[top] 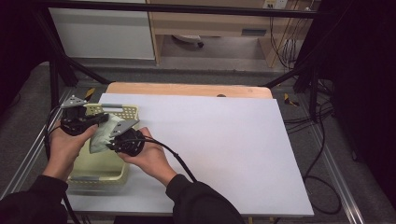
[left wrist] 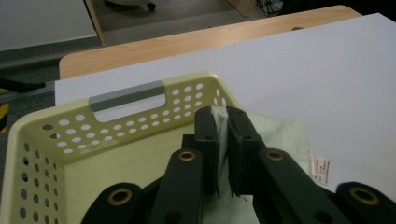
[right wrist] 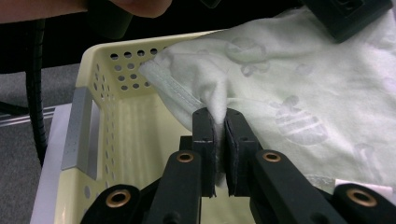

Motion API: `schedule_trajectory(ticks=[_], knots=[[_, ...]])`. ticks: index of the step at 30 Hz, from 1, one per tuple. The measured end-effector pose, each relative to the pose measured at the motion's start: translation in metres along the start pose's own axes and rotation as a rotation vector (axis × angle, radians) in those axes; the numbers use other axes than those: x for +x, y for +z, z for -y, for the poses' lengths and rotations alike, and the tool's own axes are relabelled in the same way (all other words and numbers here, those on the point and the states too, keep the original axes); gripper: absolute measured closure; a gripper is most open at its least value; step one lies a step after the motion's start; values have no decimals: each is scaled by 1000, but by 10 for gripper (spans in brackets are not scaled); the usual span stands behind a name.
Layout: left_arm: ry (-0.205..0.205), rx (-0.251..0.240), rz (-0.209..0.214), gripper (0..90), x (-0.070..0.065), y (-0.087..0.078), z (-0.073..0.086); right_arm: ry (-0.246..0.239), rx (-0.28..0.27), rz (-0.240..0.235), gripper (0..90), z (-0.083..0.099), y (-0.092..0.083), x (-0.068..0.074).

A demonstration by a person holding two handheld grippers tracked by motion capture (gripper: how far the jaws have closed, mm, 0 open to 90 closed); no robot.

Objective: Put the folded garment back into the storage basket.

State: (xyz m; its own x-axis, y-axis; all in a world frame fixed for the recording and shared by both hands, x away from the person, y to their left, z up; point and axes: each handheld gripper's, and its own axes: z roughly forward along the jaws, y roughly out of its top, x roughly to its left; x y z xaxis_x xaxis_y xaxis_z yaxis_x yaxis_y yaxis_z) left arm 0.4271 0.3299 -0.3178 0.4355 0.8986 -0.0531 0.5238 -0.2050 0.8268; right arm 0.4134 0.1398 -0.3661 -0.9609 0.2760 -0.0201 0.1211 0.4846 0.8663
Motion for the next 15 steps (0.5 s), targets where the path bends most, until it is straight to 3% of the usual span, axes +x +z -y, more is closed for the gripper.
schedule_trajectory(ticks=[15], knots=[[0, -7, -27, 838, 3, 10, 2, 11, 1, 30, 845, 5, 0, -6]])
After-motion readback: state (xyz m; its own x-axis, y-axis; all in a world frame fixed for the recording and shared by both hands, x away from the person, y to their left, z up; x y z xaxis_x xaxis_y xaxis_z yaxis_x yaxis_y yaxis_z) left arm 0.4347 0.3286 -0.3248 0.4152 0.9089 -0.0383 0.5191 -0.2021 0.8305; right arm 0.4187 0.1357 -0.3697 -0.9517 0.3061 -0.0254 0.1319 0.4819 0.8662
